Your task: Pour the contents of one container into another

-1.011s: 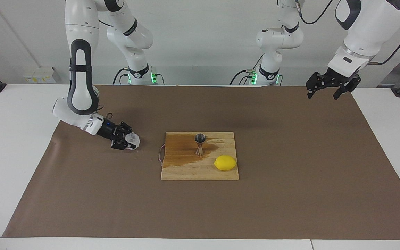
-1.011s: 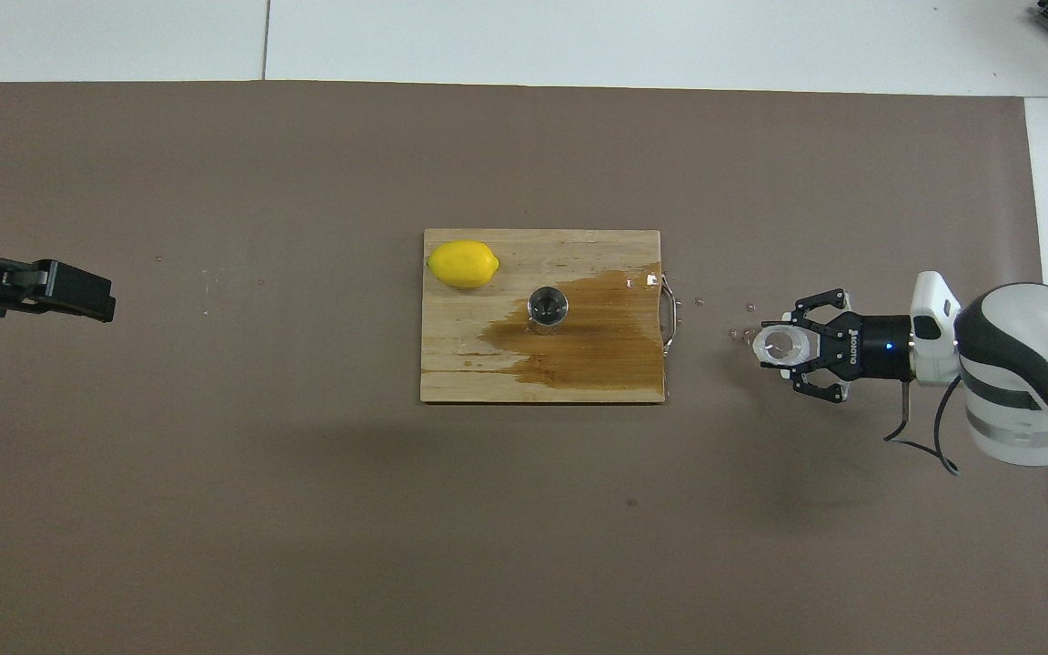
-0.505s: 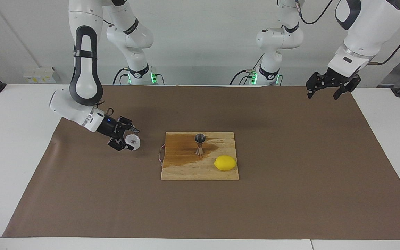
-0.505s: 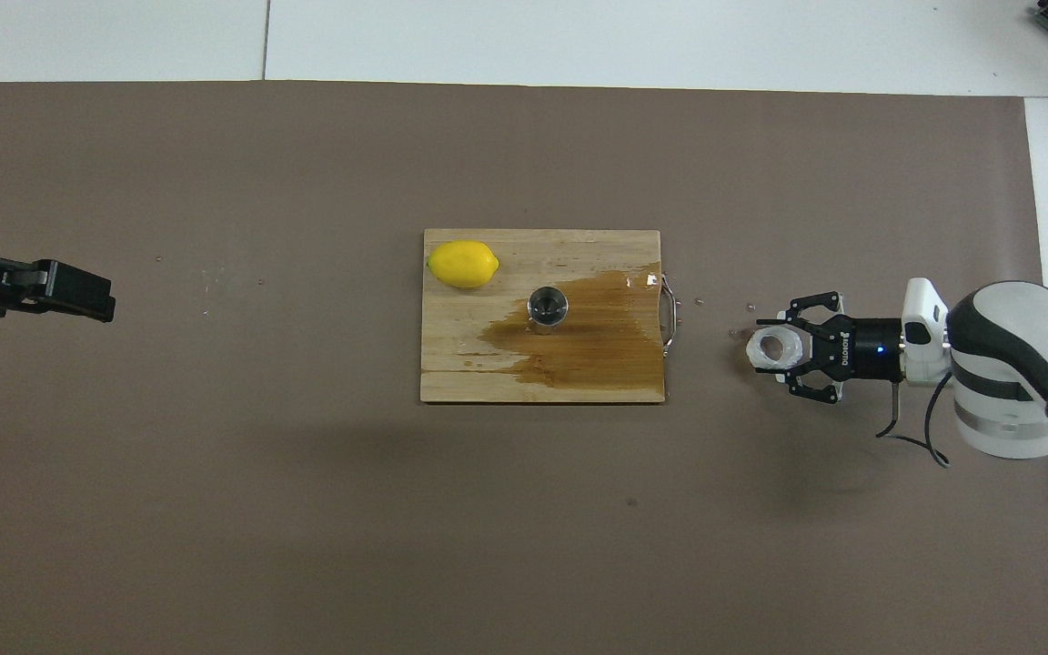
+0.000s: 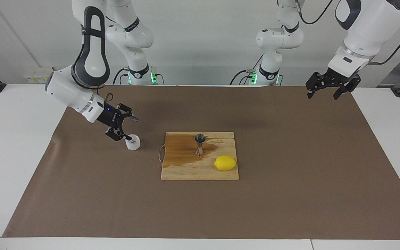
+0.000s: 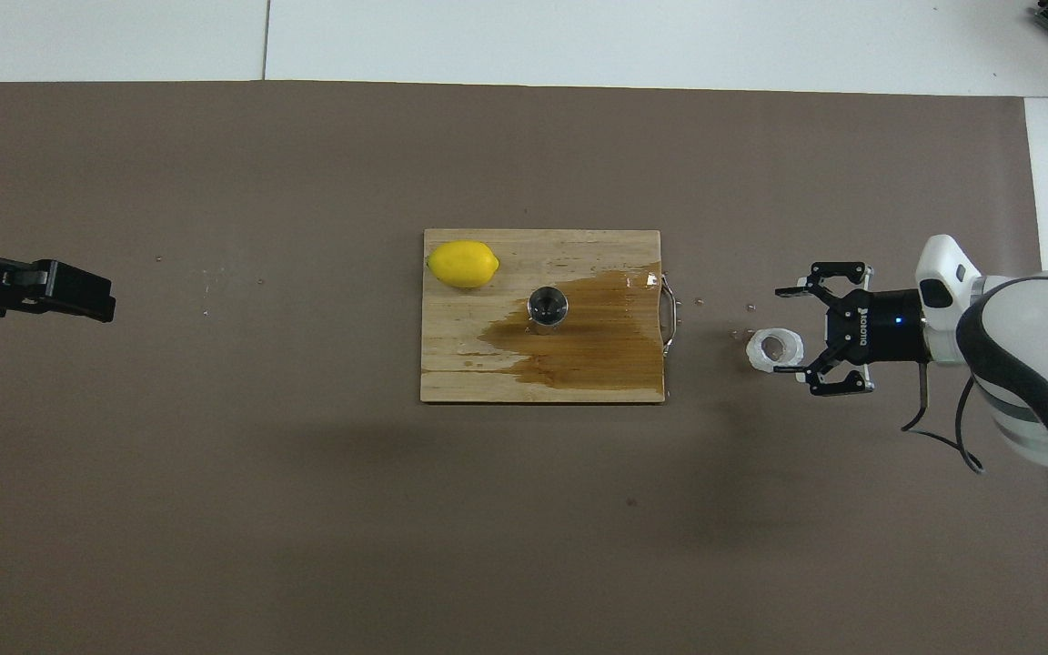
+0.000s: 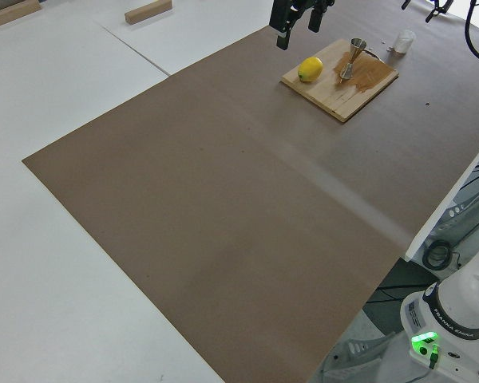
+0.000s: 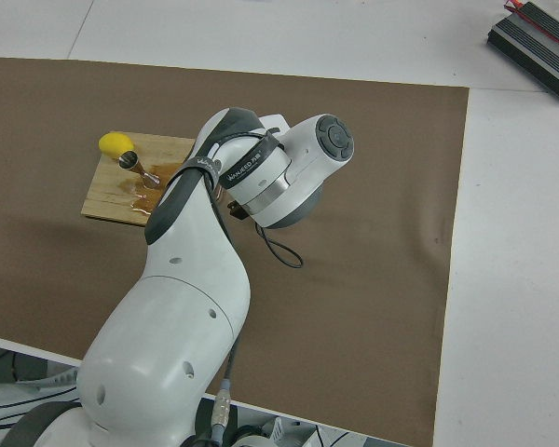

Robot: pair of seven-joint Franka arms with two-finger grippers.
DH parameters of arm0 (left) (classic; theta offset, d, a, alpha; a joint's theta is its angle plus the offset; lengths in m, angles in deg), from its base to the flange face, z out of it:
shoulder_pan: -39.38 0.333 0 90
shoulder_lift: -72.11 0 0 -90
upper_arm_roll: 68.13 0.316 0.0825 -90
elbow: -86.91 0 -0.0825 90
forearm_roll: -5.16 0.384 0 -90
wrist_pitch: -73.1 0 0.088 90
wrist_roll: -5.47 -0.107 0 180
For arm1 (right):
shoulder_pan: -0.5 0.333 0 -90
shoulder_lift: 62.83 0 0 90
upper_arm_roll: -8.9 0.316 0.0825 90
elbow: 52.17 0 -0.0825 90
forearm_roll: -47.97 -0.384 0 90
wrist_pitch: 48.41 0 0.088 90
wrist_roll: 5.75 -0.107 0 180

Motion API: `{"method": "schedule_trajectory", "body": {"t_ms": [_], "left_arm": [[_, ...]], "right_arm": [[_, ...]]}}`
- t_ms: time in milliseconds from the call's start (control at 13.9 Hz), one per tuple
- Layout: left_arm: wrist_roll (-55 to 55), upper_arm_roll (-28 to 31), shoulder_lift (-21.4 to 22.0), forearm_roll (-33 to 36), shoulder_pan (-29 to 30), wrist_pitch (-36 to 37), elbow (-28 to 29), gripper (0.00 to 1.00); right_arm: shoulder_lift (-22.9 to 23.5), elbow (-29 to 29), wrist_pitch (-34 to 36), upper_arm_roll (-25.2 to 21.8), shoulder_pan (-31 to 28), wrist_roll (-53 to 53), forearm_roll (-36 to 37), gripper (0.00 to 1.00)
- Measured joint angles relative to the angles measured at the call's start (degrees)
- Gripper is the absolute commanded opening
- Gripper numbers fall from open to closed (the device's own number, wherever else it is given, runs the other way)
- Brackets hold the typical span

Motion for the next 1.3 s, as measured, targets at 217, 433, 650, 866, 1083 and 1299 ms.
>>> {"method": "schedule_trajectory", "body": {"t_ms": [217, 433, 650, 866, 1083, 1299], "left_arm": [[0.00, 0.00, 0.00, 0.00, 0.00, 0.00, 0.00, 1.00], [0.00, 0.00, 0.00, 0.00, 0.00, 0.00, 0.00, 1.00], [0.00, 0.00, 0.00, 0.00, 0.00, 0.00, 0.00, 1.00], [0.00, 0.00, 0.00, 0.00, 0.00, 0.01, 0.00, 1.00], [0.00, 0.00, 0.00, 0.00, 0.00, 0.01, 0.00, 1.00], [0.00, 0.00, 0.00, 0.00, 0.00, 0.01, 0.00, 1.00]], "right_arm": [[-3.61, 1.95, 0.01, 0.17, 4.26, -17.82, 13.00, 1.00], [-7.49, 2.35, 0.42, 0.37, 8.76, -37.56, 23.68, 1.00], [-7.93, 3.36, 1.74, 0.40, 11.25, -54.89, 31.48, 1.00], [-7.95, 6.79, 8.15, 0.45, 13.79, -73.08, 38.28, 1.00], [-8.02, 11.54, 15.76, 0.25, 13.86, -87.74, 39.37, 1.00], [-8.34, 19.74, 24.68, -0.34, 11.66, -100.73, 39.47, 1.00]]}}
